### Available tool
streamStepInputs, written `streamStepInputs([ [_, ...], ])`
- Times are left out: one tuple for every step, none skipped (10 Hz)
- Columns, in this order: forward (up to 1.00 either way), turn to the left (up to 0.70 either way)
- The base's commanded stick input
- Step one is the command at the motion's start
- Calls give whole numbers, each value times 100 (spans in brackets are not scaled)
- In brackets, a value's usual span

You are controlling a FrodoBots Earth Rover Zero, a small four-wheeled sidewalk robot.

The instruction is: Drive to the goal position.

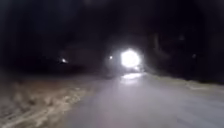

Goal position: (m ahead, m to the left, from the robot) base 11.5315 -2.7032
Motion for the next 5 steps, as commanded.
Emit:
streamStepInputs([
  [100,0],
  [100,0],
  [100,0],
  [100,0],
  [100,-1],
])
